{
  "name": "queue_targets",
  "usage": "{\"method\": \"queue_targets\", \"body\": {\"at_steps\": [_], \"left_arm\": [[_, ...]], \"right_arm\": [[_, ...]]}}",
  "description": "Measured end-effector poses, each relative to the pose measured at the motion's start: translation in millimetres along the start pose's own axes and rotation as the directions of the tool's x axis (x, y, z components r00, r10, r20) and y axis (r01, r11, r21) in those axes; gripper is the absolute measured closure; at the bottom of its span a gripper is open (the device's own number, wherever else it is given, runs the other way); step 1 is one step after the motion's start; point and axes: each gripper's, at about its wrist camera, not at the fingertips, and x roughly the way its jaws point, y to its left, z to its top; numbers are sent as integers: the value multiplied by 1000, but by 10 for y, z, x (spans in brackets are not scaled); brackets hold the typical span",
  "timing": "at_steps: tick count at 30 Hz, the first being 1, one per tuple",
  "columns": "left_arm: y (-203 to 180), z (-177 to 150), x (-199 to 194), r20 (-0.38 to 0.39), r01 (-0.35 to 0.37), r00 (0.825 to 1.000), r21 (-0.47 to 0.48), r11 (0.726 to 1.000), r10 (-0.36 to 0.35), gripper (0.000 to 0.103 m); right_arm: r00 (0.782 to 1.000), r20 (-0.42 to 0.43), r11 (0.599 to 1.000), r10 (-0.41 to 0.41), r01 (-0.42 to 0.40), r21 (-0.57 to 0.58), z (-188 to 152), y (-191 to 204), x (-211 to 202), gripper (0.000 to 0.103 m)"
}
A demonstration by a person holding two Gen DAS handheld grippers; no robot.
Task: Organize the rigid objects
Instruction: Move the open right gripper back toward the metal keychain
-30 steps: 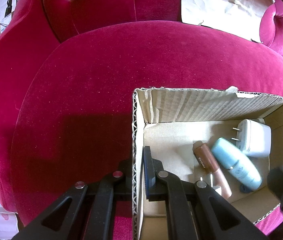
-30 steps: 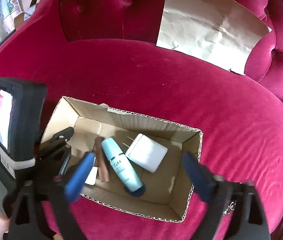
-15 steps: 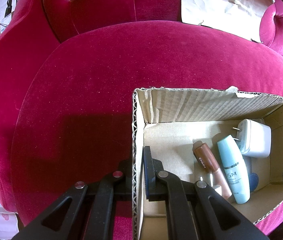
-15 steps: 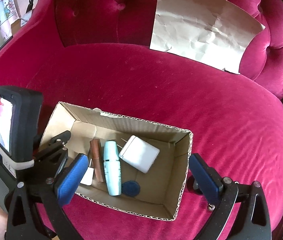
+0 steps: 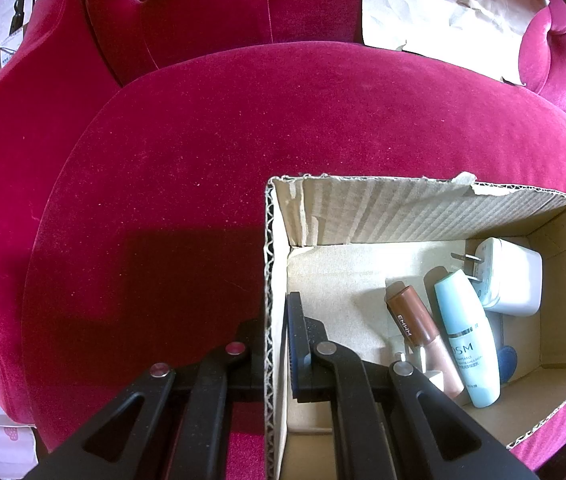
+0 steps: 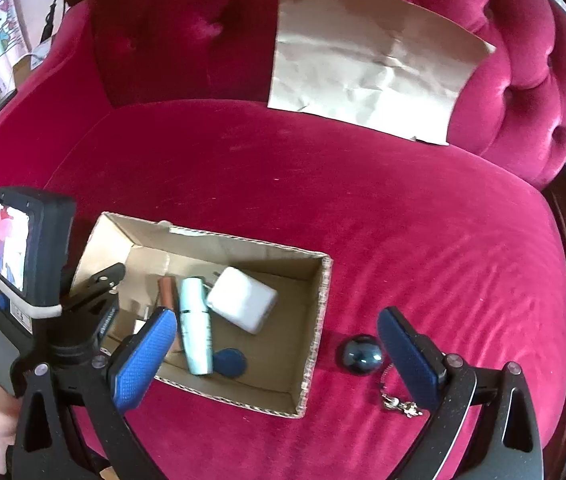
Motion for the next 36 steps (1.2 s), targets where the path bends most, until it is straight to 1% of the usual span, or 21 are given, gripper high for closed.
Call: {"method": "queue_targets", "body": {"at_steps": [6,20,28,32,36], "left_arm": [[-1,0,-1,0,0,1000,0,1000,0,98],[-1,0,-3,-1,0,1000,0,1000,0,98],[-2,-2,-1,-1,0,1000,0,1000,0,98],[-7,-1,5,-1,0,1000,0,1000,0,98],[-8,-3,4,-1,-1,1000,2,1000,1,98]], "right_arm": [[1000,-3,999,-21,21,43,-30,-253,-83,1],[992,-20,981,-124,125,149,-263,-931,-149,1],[985,-59,960,-165,174,219,-405,-1239,-40,1],[981,-89,947,-169,187,262,-510,-1370,62,1],[977,-123,940,-174,202,276,-605,-1445,185,1]]}}
